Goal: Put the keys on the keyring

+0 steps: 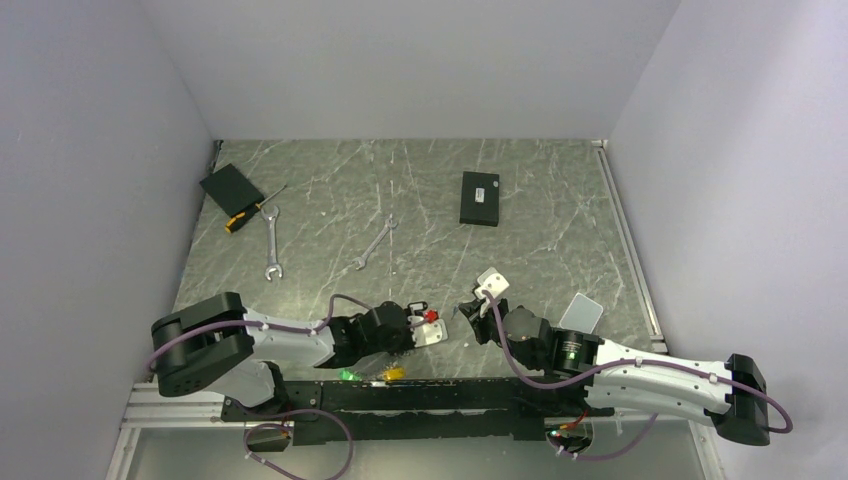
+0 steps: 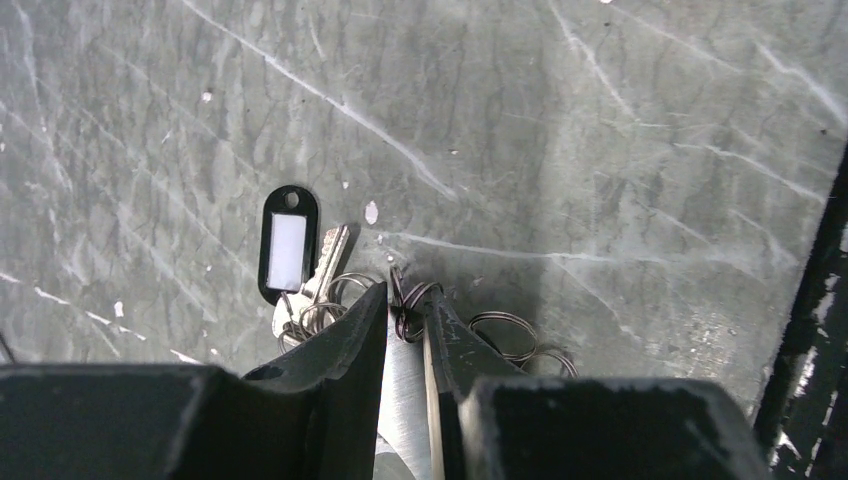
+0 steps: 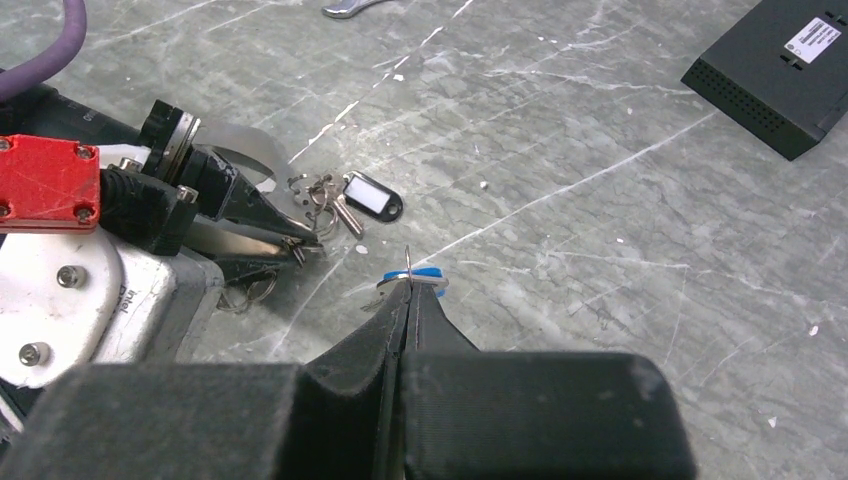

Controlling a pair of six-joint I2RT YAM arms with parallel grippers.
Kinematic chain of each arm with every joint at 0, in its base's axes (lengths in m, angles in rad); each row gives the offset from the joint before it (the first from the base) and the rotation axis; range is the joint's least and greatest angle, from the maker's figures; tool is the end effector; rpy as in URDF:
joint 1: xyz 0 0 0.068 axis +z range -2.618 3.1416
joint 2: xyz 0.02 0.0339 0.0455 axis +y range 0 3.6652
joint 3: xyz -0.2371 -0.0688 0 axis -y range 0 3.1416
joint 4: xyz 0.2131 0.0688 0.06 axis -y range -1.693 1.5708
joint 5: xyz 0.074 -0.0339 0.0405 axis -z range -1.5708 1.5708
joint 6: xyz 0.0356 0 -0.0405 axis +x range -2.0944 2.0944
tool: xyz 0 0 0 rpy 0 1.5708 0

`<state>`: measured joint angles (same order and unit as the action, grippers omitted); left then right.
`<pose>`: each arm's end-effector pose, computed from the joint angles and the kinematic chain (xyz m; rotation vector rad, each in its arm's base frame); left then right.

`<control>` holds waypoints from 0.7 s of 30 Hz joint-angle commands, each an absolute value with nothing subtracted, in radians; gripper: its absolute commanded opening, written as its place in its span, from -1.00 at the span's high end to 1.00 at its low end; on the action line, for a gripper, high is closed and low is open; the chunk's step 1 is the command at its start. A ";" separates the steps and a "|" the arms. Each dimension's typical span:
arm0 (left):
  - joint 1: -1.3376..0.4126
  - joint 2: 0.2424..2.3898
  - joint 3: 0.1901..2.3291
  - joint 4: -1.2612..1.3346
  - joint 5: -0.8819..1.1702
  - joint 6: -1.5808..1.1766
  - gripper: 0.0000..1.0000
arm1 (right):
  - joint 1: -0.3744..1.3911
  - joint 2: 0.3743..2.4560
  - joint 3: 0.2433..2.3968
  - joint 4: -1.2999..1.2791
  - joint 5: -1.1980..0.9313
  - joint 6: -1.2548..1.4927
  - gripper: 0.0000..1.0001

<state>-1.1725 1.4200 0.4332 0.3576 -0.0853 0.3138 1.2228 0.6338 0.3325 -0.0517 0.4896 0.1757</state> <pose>0.0960 -0.2204 0.1388 1.4690 1.6701 -0.3849 0.0666 0.1345 0.2115 -0.6569 1.7935 0.4847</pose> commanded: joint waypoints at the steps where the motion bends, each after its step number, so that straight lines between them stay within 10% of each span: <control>1: -1.184 1.420 0.458 0.375 -0.159 0.290 0.49 | 1.227 0.632 0.336 -0.004 0.499 0.173 1.00; 21: -1.304 1.437 0.483 0.356 -0.410 0.262 0.45 | 1.227 0.644 0.337 0.020 0.492 0.167 1.00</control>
<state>-1.2881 1.4071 0.4519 0.3241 -0.3405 0.2955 1.2228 0.6479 0.3325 -0.0402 0.4889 0.1738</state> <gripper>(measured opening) 0.283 0.009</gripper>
